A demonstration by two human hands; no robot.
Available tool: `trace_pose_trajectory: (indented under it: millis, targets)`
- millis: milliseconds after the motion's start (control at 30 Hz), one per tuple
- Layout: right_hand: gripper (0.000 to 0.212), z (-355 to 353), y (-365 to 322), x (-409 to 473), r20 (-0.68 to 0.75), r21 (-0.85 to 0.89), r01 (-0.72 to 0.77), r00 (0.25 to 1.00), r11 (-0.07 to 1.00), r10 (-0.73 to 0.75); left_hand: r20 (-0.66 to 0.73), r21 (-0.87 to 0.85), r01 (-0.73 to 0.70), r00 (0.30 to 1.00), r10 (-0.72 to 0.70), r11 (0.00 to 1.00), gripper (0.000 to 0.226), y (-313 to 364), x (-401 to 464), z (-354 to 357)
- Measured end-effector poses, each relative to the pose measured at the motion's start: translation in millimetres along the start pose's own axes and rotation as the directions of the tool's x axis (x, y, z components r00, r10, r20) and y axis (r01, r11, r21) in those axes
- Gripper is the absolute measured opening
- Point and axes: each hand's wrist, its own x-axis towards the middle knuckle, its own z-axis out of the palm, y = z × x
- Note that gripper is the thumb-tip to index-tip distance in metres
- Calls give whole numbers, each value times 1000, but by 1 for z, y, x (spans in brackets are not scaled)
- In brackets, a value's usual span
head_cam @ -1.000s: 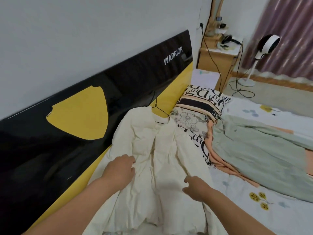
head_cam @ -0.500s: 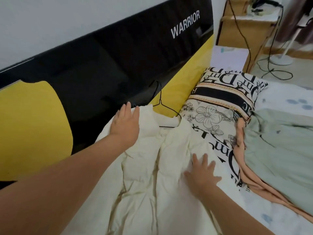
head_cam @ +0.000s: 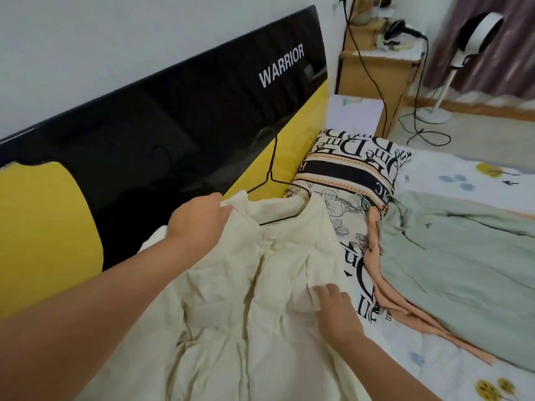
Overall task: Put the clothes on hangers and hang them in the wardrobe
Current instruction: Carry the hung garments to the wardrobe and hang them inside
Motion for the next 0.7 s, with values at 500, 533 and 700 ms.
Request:
trace_pose_trajectory:
  millis: [500, 533, 700]
  targets:
    - [51, -236, -41, -200, -743, 318, 133, 650, 939, 160, -447, -326, -287, 886, 121, 901, 45, -9, -185, -200]
    - [50, -248, -43, -218, -767, 292, 152, 627, 944, 136, -484, -325, -326, 864, 140, 887, 45, -11, -199, -211]
    - [22, -304, -44, -318, -843, 190, 298, 538, 935, 0, -628, -303, -502, 745, 226, 810, 36, -19, -263, -263]
